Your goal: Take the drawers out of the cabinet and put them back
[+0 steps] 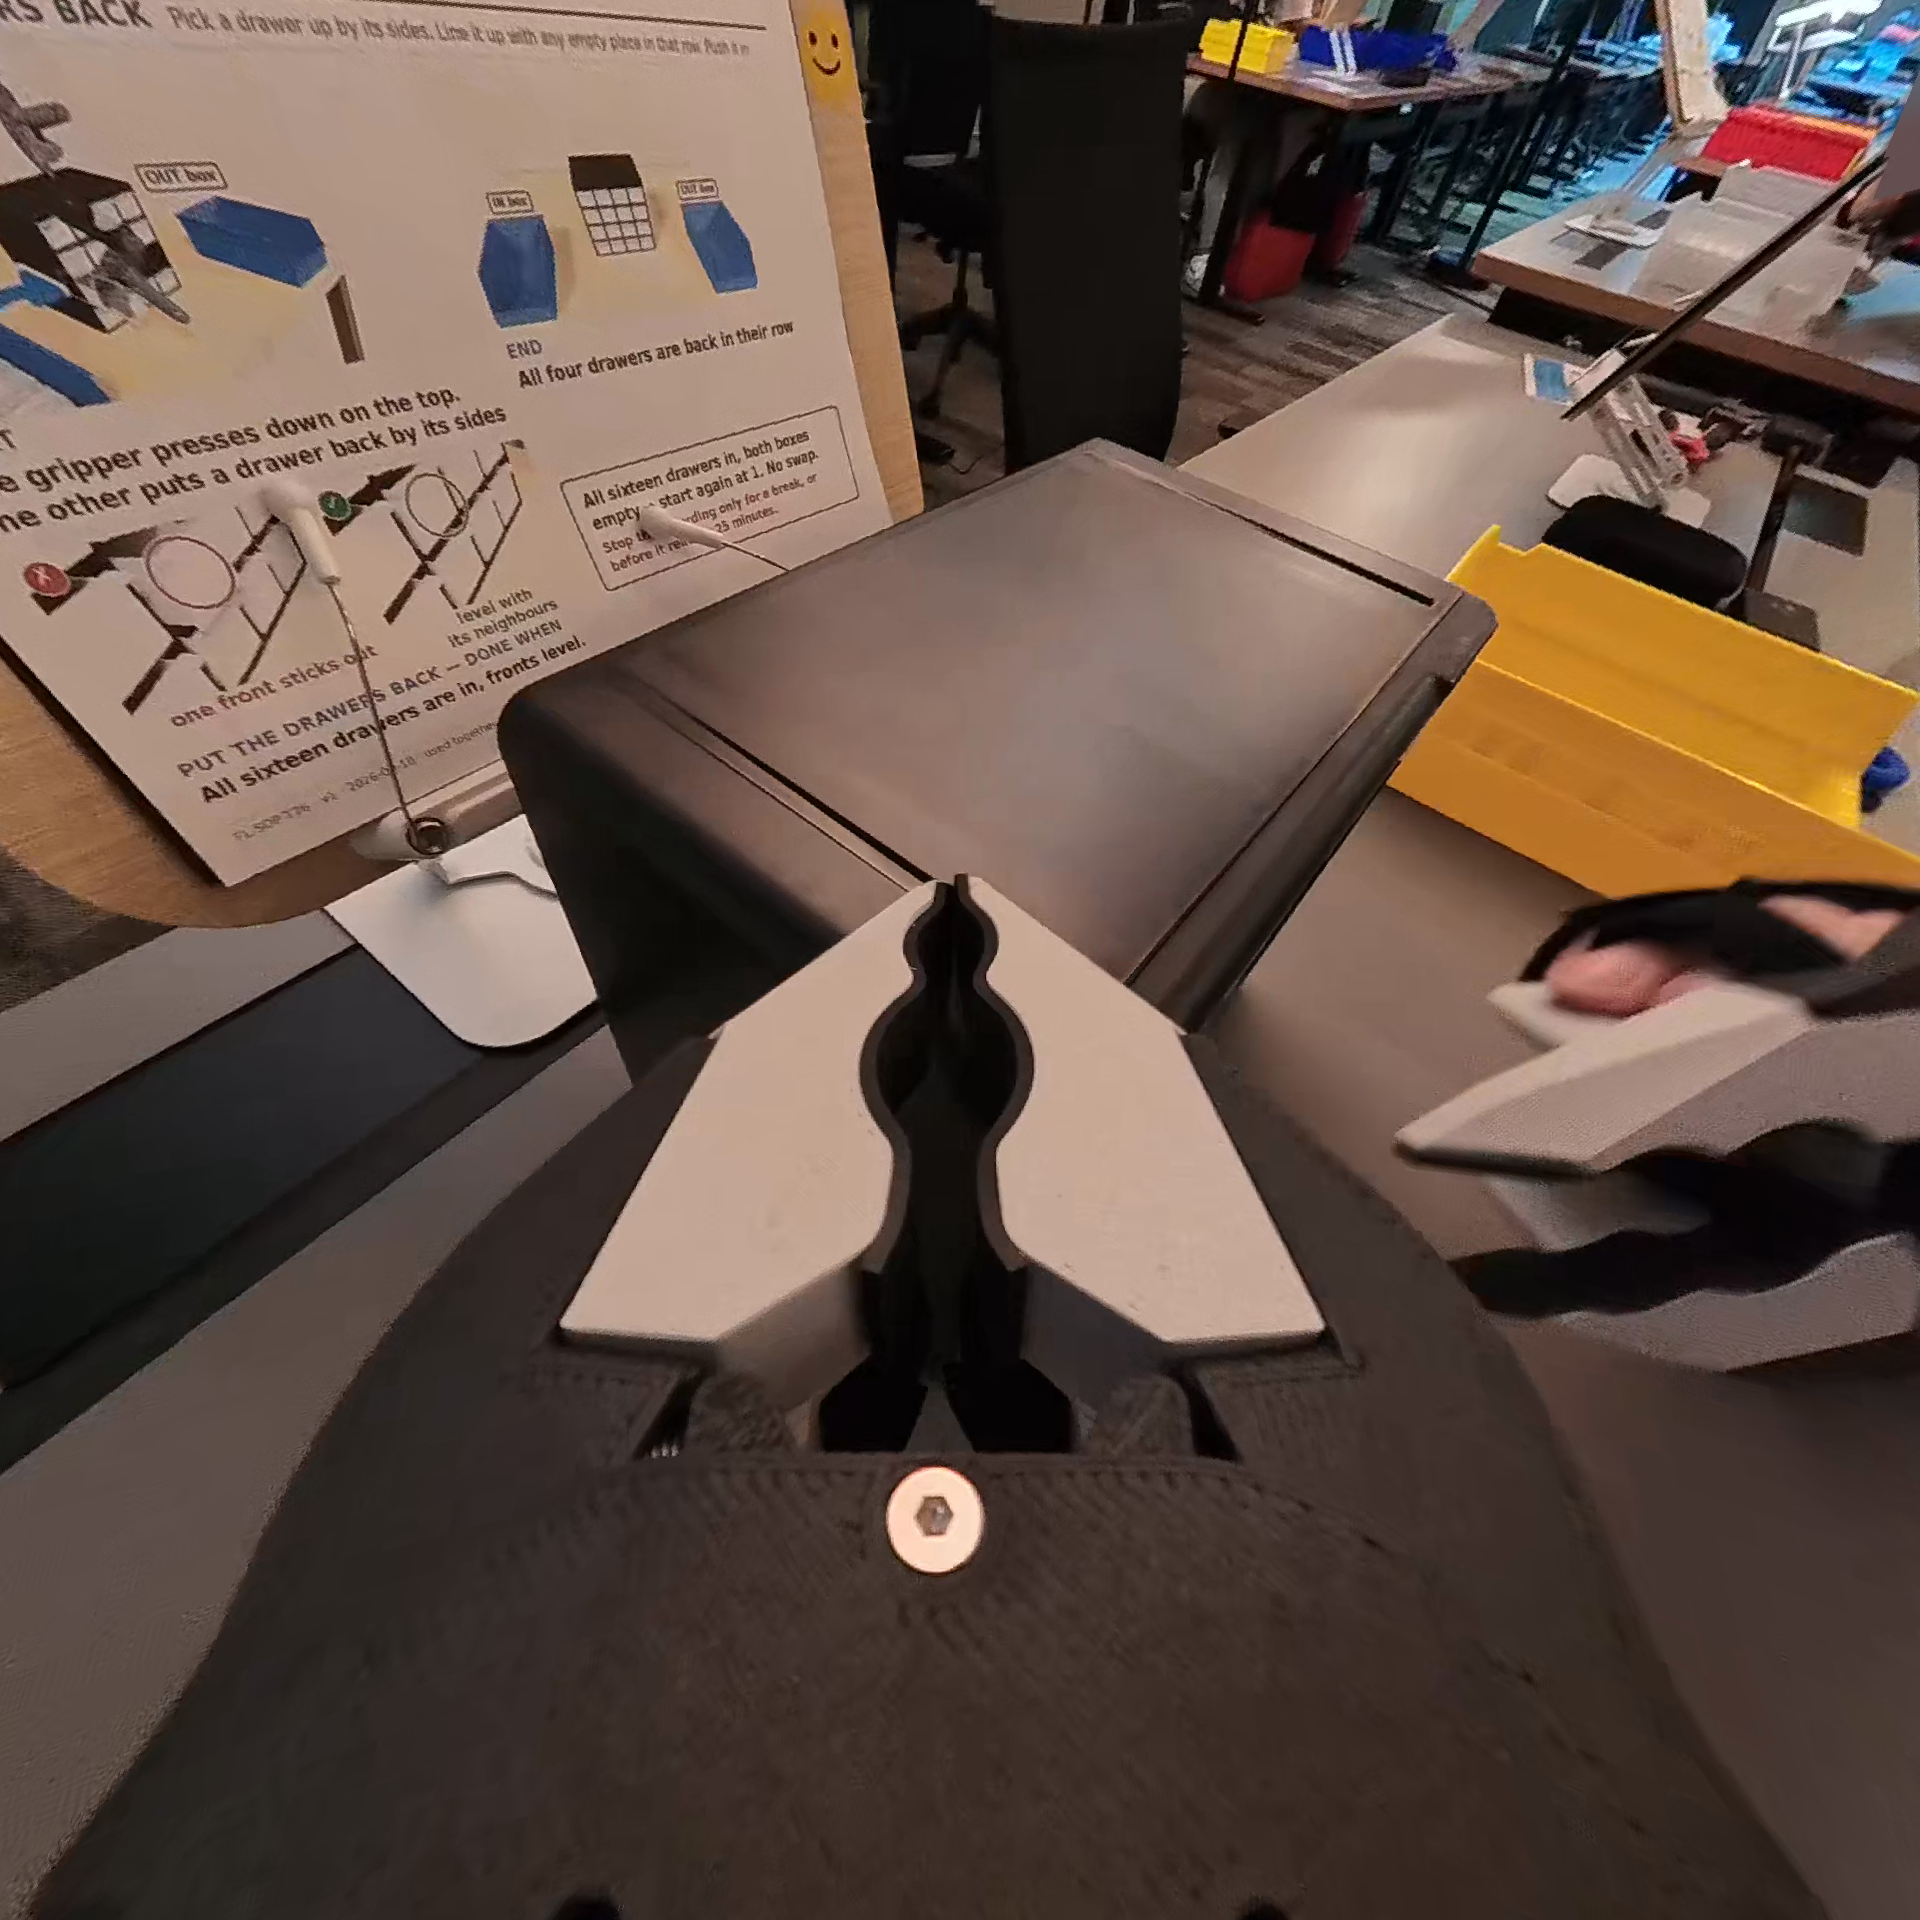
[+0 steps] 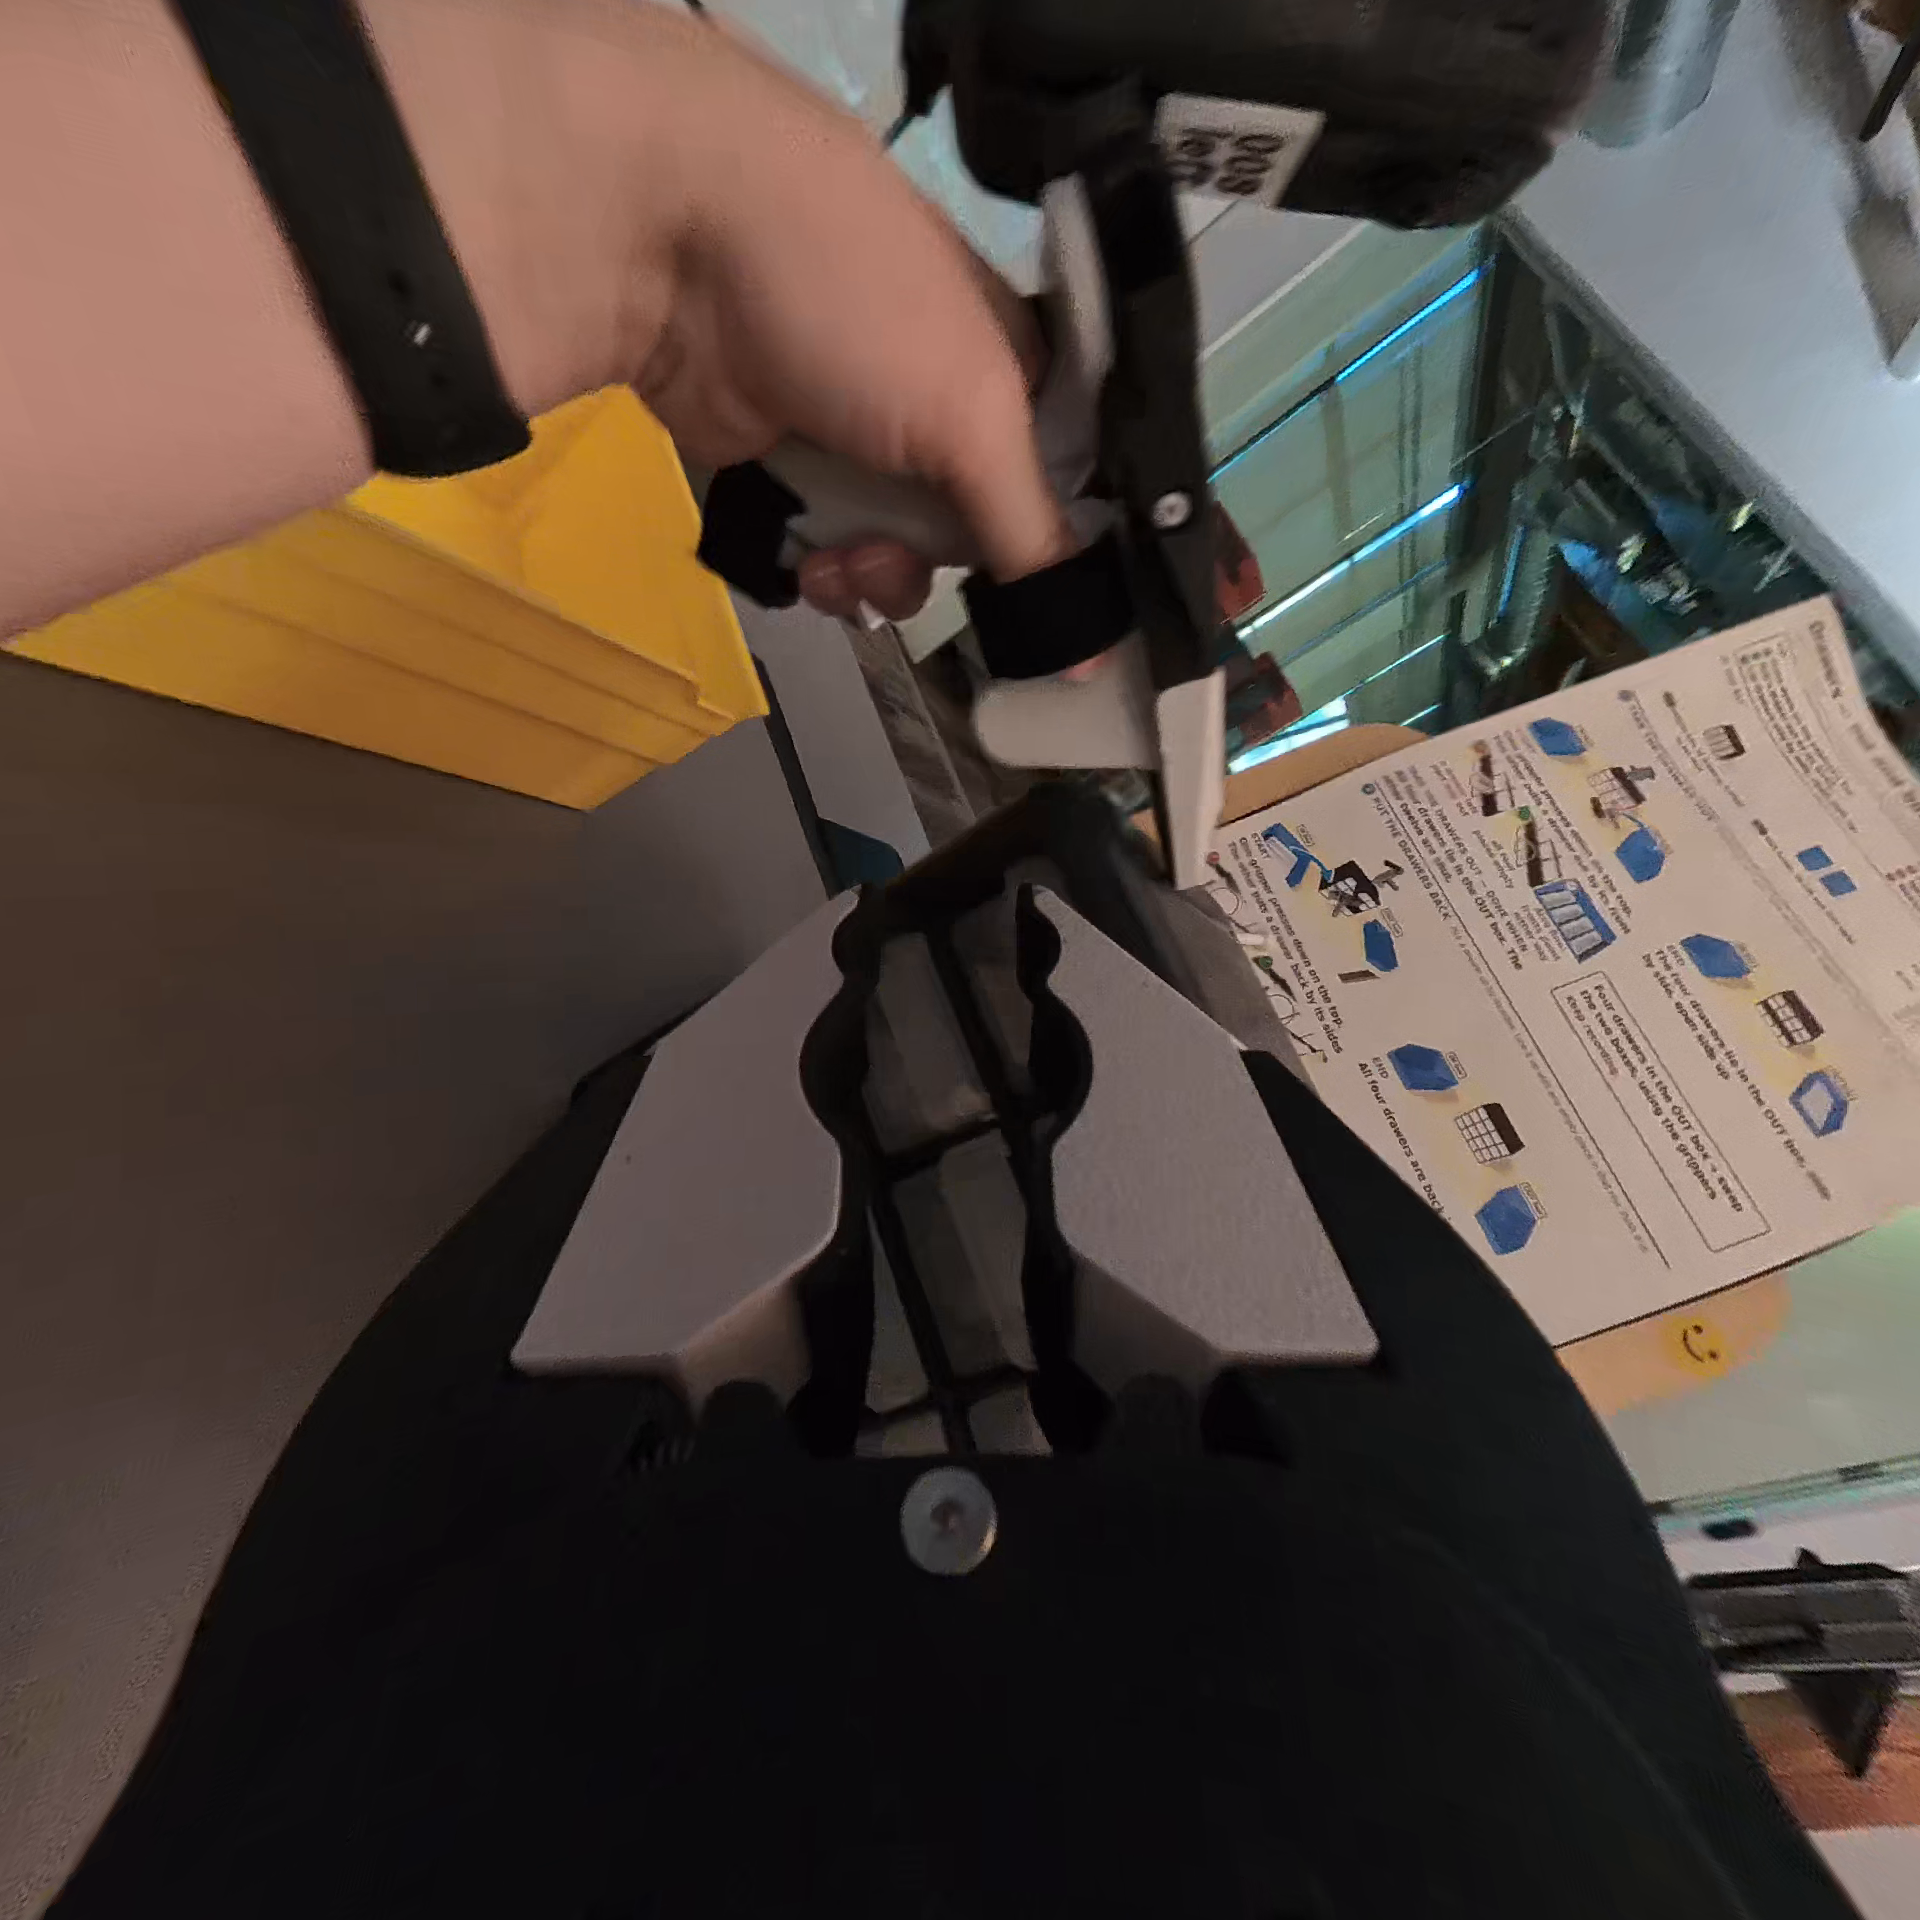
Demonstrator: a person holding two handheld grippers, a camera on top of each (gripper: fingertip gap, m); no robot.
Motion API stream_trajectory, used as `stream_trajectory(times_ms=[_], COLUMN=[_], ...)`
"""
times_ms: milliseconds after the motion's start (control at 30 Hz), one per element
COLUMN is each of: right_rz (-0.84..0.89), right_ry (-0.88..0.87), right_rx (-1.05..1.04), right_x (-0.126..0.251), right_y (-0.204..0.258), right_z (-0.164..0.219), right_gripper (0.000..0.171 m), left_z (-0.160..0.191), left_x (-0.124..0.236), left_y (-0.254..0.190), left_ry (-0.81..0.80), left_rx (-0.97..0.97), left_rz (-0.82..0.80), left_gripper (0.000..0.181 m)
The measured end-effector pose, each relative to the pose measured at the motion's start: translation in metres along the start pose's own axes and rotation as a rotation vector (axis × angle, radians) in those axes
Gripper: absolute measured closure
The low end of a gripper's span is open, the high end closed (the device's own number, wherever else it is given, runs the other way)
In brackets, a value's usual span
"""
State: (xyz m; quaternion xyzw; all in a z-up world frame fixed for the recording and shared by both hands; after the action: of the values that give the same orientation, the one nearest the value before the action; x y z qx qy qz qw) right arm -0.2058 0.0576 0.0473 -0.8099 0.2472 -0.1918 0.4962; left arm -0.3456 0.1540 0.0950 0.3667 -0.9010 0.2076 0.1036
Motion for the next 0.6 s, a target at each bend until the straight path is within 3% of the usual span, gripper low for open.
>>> stream_trajectory(times_ms=[167, 267, 600], right_rz=[0.076, 0.072, 0.140], right_ry=[0.076, 0.116, 0.261], right_rx=[0.217, 0.213, 0.375], right_x=[-0.021, -0.031, -0.041], right_y=[0.048, 0.069, 0.089], right_z=[0.015, 0.020, 0.044], right_gripper=[0.146, 0.146, 0.148], left_z=[0.001, 0.002, 0.002], left_x=[0.001, 0.001, 0.001], left_y=[0.002, 0.004, 0.004], left_ry=[-0.009, -0.016, -0.018], left_rx=[0.010, 0.011, 0.005], left_rz=[0.036, 0.052, 0.053], left_gripper=[0.181, 0.181, 0.181])
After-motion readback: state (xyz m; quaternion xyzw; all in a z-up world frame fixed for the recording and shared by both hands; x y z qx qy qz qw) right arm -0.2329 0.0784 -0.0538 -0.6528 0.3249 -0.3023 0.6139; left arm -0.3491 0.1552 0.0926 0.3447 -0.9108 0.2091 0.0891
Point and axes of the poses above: each gripper's, where its closed fingertips meet, x back along the fingers, z out of its underside, y = z × x across the jaws, the point moved 9 cm from there along x, back along the fingers, and after that the axes turned 11 degrees about x, right-handed, at the moved point
